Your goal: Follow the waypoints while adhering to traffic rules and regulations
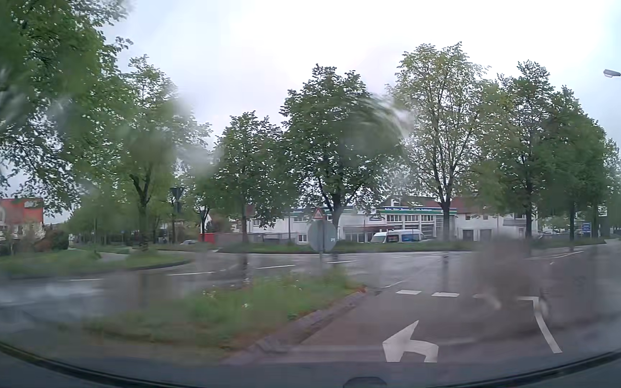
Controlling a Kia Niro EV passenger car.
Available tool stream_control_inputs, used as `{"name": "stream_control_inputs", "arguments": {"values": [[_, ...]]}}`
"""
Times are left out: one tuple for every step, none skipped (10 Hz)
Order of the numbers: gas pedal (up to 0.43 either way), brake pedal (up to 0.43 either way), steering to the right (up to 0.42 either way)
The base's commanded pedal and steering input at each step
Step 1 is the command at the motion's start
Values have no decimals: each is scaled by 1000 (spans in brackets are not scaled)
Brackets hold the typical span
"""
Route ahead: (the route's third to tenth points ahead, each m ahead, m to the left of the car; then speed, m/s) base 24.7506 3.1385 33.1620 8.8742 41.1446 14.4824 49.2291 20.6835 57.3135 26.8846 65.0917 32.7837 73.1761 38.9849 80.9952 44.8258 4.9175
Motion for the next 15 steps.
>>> {"name": "stream_control_inputs", "arguments": {"values": [[110,0,274],[110,0,271],[110,0,263],[110,0,249],[110,0,232],[110,0,221],[110,0,211],[110,0,201],[110,0,190],[110,0,177],[110,0,164],[110,0,148],[110,0,133],[110,0,114],[110,0,82]]}}
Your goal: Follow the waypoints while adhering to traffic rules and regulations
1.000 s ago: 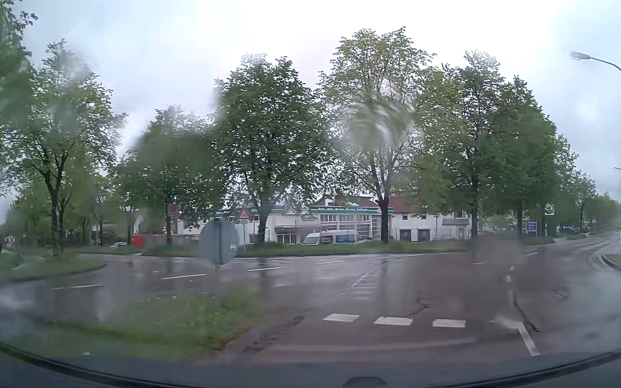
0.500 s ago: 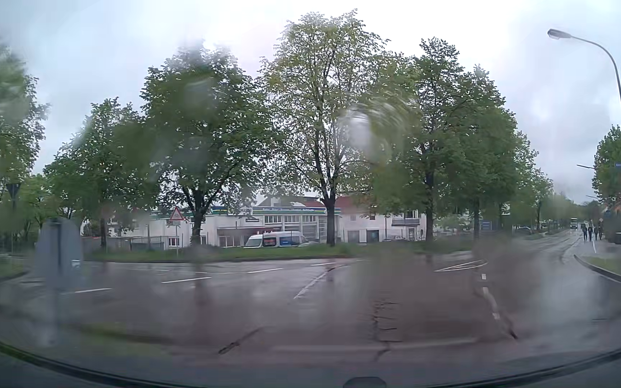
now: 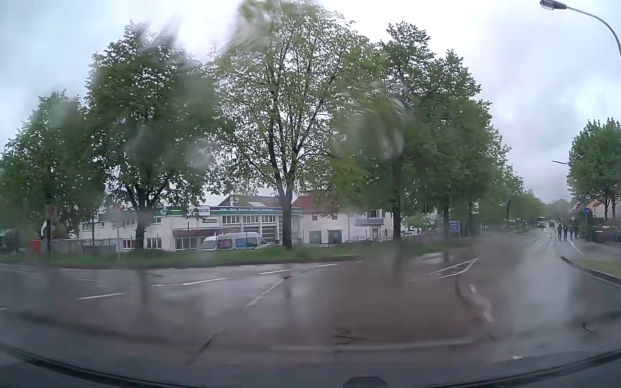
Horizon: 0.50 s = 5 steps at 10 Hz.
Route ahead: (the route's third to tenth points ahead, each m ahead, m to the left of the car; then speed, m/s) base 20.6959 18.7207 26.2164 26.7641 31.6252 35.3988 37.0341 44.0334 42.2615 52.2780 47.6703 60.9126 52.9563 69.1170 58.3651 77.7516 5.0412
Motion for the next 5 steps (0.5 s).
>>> {"name": "stream_control_inputs", "arguments": {"values": [[110,0,41],[110,0,-11],[110,0,-52],[130,0,-97],[138,0,-145]]}}
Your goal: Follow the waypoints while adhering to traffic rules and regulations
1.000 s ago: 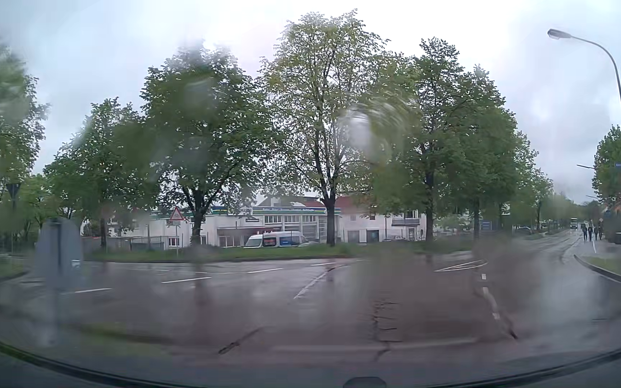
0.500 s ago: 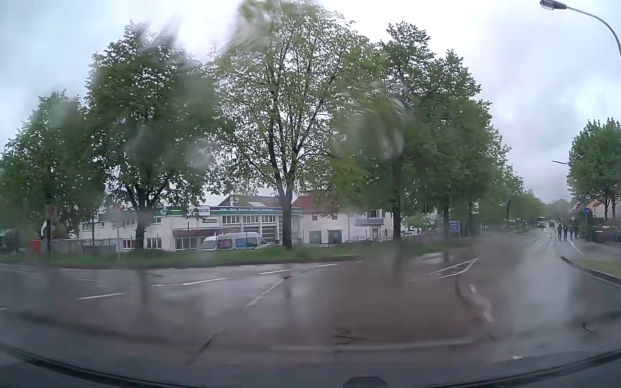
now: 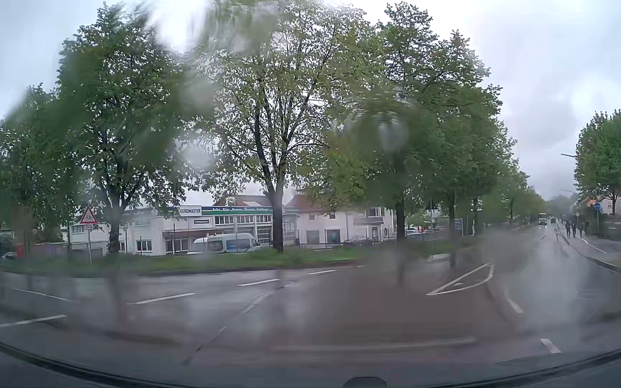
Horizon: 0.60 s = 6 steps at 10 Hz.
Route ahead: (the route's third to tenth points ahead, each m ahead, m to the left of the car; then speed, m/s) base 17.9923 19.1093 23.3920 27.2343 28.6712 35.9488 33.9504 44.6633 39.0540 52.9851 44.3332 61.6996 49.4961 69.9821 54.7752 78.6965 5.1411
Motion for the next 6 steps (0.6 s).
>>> {"name": "stream_control_inputs", "arguments": {"values": [[138,0,-183],[138,0,-234],[138,0,-274],[138,0,-307],[150,0,-330],[157,0,-349]]}}
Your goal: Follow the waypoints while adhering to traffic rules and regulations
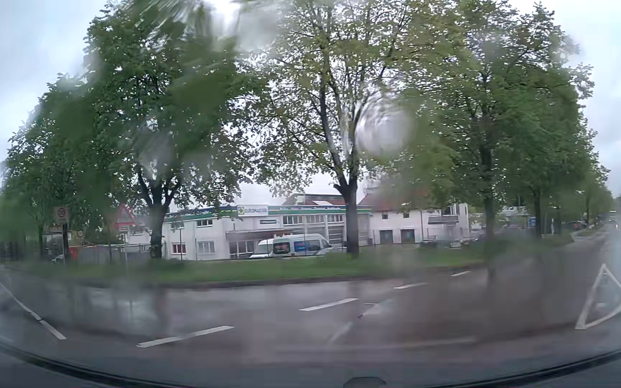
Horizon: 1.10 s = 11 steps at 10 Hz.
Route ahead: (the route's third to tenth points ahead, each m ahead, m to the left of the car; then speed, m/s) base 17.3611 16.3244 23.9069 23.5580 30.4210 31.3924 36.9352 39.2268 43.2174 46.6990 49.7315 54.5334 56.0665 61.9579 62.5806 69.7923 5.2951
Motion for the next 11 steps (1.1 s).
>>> {"name": "stream_control_inputs", "arguments": {"values": [[169,0,-365],[177,0,-373],[177,0,-378],[177,0,-378],[177,0,-378],[177,0,-377],[189,0,-374],[189,0,-363],[189,0,-345],[189,0,-327],[189,0,-307]]}}
